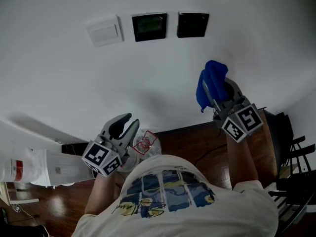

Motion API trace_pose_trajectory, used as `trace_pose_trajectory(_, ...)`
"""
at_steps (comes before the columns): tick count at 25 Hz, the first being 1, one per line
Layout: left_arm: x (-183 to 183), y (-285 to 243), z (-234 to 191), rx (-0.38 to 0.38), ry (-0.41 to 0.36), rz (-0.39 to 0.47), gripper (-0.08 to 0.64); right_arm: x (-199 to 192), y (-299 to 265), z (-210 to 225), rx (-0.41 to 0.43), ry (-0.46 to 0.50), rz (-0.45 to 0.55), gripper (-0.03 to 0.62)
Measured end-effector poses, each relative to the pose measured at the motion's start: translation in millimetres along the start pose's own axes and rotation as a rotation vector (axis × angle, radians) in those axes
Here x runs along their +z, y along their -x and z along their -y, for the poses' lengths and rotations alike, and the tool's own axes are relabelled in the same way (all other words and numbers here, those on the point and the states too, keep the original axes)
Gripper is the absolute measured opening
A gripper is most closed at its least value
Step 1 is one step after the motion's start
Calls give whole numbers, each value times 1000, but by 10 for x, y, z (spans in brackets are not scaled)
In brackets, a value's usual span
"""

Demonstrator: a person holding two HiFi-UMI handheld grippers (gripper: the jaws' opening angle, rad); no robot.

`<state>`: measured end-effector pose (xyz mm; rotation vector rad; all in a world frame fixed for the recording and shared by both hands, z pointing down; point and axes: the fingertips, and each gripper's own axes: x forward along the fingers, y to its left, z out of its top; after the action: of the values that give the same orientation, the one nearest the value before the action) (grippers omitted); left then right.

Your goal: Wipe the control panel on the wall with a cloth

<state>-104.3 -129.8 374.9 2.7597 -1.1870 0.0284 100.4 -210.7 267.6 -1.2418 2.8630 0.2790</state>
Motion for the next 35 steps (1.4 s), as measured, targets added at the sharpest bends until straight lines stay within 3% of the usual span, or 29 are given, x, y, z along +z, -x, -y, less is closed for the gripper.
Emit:
trace_pose_trajectory(5,24,29,19,1,0,1,97,-395,325,-130,-8,-246,28,86)
trace_pose_trajectory(8,23,33,9,4,4,0,97,-533,496,-149,-40,-312,29,86)
trace_pose_trajectory(35,5,-89,73,38,-2,-26,97,-529,601,-197,1,-287,29,85)
